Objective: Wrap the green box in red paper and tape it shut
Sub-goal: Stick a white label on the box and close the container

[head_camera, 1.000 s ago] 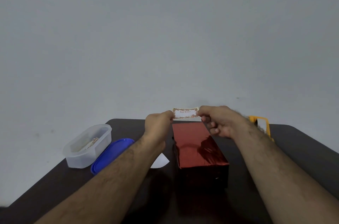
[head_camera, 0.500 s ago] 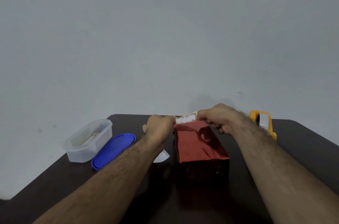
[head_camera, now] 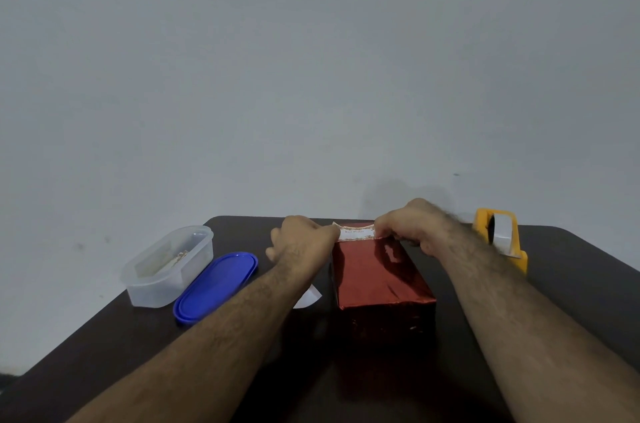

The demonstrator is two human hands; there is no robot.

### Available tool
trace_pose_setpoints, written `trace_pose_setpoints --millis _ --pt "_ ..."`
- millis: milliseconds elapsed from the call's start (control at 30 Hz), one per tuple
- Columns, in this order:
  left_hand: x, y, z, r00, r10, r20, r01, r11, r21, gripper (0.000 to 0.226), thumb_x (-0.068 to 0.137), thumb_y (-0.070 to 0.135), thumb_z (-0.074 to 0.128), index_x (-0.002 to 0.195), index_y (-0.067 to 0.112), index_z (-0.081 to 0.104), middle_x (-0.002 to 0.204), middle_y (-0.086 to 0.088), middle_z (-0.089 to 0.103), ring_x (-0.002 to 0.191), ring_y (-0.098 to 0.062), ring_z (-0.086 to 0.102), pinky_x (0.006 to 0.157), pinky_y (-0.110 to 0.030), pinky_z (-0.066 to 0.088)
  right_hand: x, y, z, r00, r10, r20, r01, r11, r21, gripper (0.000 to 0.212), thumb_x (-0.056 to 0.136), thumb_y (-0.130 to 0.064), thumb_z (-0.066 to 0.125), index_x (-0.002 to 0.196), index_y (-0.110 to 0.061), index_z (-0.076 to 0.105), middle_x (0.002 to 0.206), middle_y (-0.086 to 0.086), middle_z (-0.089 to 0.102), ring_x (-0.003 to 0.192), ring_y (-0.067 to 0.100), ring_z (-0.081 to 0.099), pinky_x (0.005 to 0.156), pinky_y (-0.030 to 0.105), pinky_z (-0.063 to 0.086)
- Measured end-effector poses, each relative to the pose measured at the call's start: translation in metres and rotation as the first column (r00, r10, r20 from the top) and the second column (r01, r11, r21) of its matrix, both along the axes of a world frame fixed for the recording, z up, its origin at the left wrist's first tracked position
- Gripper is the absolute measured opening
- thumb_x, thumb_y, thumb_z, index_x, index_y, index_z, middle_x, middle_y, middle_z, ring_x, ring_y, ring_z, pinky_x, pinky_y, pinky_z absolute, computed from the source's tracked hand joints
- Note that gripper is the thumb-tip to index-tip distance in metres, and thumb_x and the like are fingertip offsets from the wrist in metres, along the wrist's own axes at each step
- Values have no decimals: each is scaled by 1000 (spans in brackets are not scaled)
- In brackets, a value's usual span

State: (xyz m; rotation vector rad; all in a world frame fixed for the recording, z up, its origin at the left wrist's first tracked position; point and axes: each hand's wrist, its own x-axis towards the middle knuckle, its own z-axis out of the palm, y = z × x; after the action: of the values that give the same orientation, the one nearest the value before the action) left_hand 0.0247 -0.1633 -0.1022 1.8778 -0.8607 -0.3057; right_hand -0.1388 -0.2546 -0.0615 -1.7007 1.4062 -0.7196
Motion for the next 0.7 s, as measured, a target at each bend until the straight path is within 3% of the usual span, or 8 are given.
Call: trace_pose_setpoints --millis 100,200,433,500,567,700 --pt "0 -1 1 993 6 120 -7 1000 9 25 79 41 70 65 22 77 78 10 71 104 -21 56 94 -44 42 3 2 -2 999 -30 -35 29 999 -38 16 66 -12 84 72 -9 70 69 1 60 61 15 50 52 27 36" --pt "3 -4 -1 982 19 188 -22 1000 15 25 75 47 71 65 24 77 80 9 72 104 -20 56 93 -44 41 3 4 -1 997 -52 -55 48 997 -65 18 67 -11 84 77 -6 70 78 4 63 69 16 56 55 27 40" --pt "7 -2 3 990 16 139 -20 999 32 19 66 42 76 63 23 76 74 9 72 96 -18 61 96 -46 48 1 9 5 968 -73 -239 30 983 -181 27 75 -20 86 91 -7 68 92 4 67 78 15 62 57 27 47" --pt "10 -1 0 993 17 114 -13 999 -34 8 69 34 77 70 26 75 85 11 72 102 -18 62 100 -47 47 2 10 7 951 -73 -301 -9 965 -262 21 75 -19 85 87 -9 70 85 0 70 73 13 65 56 26 49" --pt "13 -1 -3 989 -15 146 34 991 -132 9 76 26 76 82 33 73 111 14 65 116 -15 55 105 -44 39 4 10 8 961 -19 -277 -80 936 -342 11 77 -12 83 84 -17 76 84 -6 73 77 11 69 63 28 56" --pt "13 -1 -6 952 -156 261 194 973 -125 13 87 40 77 98 46 78 131 22 50 127 -5 36 104 -38 22 8 9 3 945 141 -296 -245 903 -353 18 77 -17 85 79 -34 82 80 -12 75 80 9 72 75 32 61"
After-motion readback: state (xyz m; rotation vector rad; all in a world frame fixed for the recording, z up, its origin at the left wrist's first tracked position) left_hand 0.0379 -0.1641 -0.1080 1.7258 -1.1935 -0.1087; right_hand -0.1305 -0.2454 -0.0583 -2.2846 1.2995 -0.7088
